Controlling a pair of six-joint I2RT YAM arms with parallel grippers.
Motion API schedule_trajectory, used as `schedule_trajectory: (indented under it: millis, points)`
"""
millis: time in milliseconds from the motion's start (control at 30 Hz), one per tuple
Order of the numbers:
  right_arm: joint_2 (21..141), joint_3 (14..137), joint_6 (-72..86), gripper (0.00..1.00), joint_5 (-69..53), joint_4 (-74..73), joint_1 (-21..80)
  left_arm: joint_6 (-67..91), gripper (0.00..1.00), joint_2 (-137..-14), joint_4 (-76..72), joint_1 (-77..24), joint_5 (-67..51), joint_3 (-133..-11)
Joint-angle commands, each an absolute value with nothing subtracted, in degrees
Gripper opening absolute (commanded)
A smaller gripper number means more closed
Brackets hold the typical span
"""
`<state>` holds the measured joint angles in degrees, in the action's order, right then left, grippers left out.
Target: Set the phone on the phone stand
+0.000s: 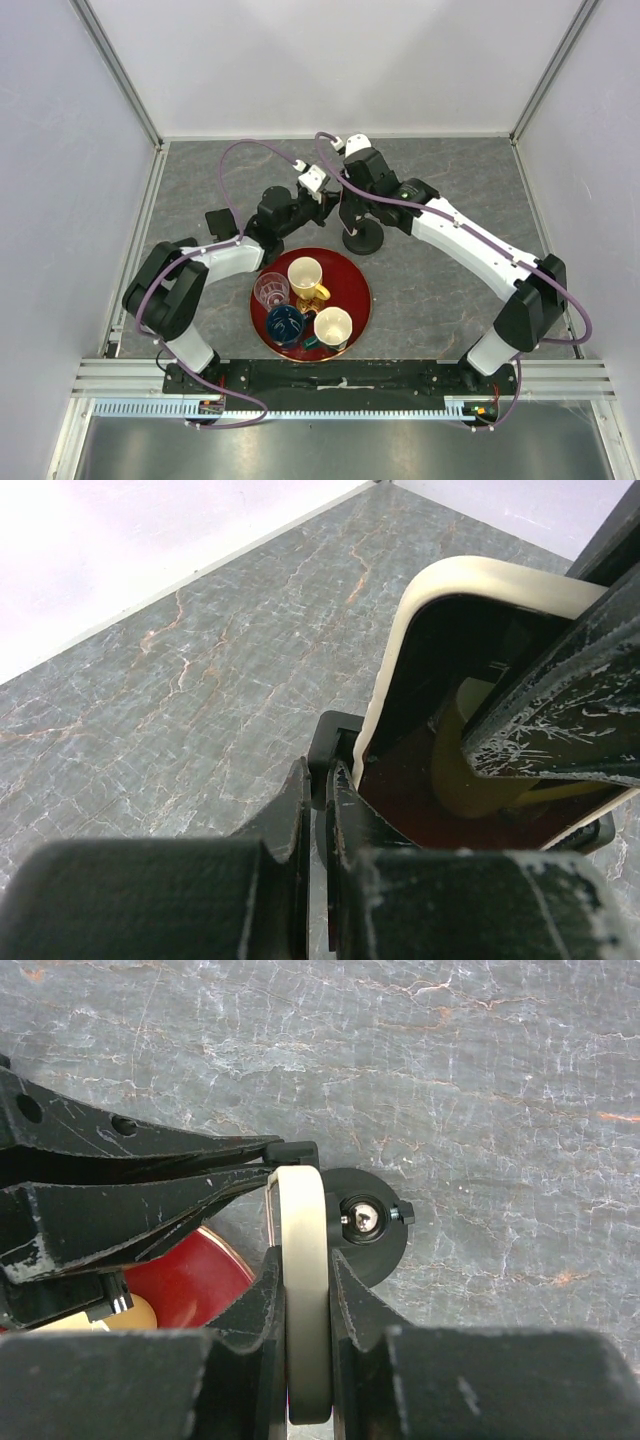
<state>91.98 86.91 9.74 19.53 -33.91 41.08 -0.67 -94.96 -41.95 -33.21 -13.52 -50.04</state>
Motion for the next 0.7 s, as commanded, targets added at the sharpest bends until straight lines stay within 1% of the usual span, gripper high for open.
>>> schedule_trajectory:
  millis: [0,133,367,400,433,467,500,567,667]
  points:
    - [93.4,88.6,3.3,0.00,46.3,-46.2,36.5,-4.7,0.02,-89.0,-43.5,-28.8,-8.1,-49.1]
    - [95.4,90.3,2.5,0.00,43.4,-47.3,36.5,-6.3,0.02,-88.6,-41.0,-28.8,-11.9,-49.7]
    - [95.7,91.6,1.9,0.00,37.6,-47.5,36.4,-6.9,0.03,-86.9,-38.7,-28.7,-11.0,-49.8]
    - [95.6,91.6,1.5,0.00,36.7,-47.4,36.2,-6.6,0.07,-86.7,-38.3,-28.6,-10.8,-50.0]
    - [95.5,91.6,1.2,0.00,34.7,-47.3,35.9,-6.2,0.14,-86.6,-38.1,-28.4,-10.9,-50.1]
    - [95.1,91.6,0.8,0.00,33.5,-47.2,35.7,-5.5,0.28,-86.4,-37.5,-28.2,-11.5,-50.4]
    - [95.0,91.5,0.6,0.00,32.4,-47.0,35.1,-5.2,0.33,-86.0,-36.7,-28.0,-11.9,-50.4]
    - [94.8,91.7,0.4,0.00,29.5,-46.9,34.3,-4.3,0.40,-84.6,-35.9,-27.3,-13.4,-50.4]
    - [93.9,91.0,0.4,0.00,27.3,-45.6,33.8,-3.5,0.42,-82.3,-36.0,-26.5,-14.1,-49.2]
